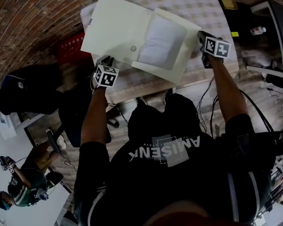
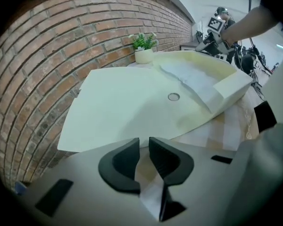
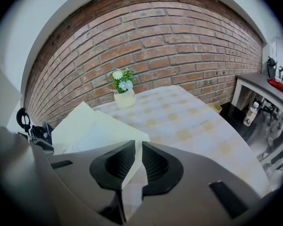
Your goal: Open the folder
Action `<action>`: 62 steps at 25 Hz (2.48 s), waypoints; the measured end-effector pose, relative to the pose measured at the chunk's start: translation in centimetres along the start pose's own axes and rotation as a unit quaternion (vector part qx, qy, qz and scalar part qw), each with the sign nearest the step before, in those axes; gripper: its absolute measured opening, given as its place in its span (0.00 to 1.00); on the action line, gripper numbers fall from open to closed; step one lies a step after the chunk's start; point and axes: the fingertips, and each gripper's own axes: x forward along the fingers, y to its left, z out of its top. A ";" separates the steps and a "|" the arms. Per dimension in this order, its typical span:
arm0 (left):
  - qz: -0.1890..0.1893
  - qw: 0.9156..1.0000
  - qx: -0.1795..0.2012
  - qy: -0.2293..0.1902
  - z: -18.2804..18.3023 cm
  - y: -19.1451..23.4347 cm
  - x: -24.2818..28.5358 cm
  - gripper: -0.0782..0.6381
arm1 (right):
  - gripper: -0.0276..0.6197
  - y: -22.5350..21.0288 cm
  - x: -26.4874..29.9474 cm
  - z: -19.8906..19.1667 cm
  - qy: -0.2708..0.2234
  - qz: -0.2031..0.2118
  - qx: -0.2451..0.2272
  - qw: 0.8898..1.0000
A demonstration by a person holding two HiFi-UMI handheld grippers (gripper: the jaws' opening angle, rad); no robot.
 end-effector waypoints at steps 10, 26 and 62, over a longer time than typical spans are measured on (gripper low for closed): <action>-0.040 0.999 -0.034 -0.017 0.3 0.1 -0.7 0.21 | 0.16 0.0 -0.1 -0.1 -0.006 -0.026 0.006 1.000; -0.066 0.980 -0.087 -0.165 5.8 -1.3 -8.9 0.20 | 0.16 4.4 -6.1 2.7 -0.070 0.011 -0.010 0.997; -0.033 0.890 -0.145 -0.430 21.2 -2.1 -30.7 0.13 | 0.12 18.9 -27.5 10.0 -0.258 0.102 -0.122 0.953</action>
